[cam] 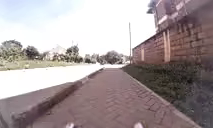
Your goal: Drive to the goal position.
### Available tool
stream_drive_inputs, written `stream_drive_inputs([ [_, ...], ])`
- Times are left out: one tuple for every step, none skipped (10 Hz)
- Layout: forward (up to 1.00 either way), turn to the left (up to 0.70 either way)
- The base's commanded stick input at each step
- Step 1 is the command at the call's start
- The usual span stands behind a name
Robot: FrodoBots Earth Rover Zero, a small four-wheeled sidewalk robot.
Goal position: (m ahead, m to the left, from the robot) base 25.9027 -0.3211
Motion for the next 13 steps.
stream_drive_inputs([
  [1.0,-0.01],
  [1.0,-0.05],
  [1.0,-0.18],
  [1.0,-0.24],
  [1.0,0.0],
  [1.0,0.0],
  [1.0,0.0],
  [1.0,0.0],
  [1.0,0.0],
  [1.0,0.0],
  [1.0,0.0],
  [1.0,-0.2],
  [1.0,-0.34],
])
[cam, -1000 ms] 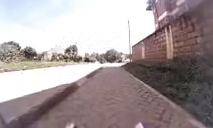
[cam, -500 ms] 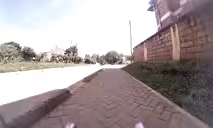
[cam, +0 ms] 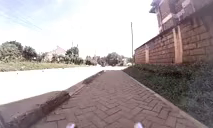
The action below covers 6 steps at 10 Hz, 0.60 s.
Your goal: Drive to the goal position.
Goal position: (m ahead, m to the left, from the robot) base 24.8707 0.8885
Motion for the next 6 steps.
stream_drive_inputs([
  [1.0,-0.01],
  [1.0,-0.29],
  [1.0,-0.09],
  [1.0,0.0],
  [1.0,0.0],
  [1.0,0.0],
])
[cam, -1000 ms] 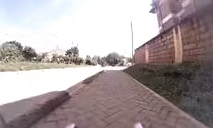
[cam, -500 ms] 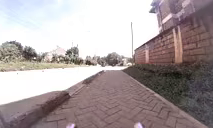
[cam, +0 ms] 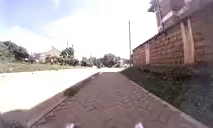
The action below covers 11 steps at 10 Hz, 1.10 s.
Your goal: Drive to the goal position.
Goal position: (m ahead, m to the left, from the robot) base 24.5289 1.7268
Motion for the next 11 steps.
stream_drive_inputs([
  [1.0,-0.15],
  [1.0,-0.3],
  [1.0,-0.23],
  [1.0,0.0],
  [1.0,0.0],
  [1.0,0.0],
  [1.0,0.0],
  [1.0,0.0],
  [1.0,0.0],
  [1.0,0.0],
  [1.0,0.0],
])
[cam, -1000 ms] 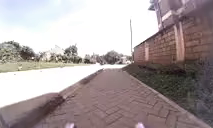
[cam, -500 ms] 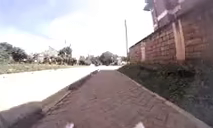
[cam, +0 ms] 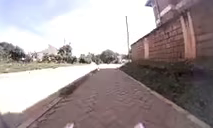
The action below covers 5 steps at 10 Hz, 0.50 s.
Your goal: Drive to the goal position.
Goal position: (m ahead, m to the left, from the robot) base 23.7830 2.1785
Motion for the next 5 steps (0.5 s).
stream_drive_inputs([
  [1.0,0.0],
  [1.0,0.0],
  [1.0,0.0],
  [1.0,0.0],
  [1.0,0.0],
])
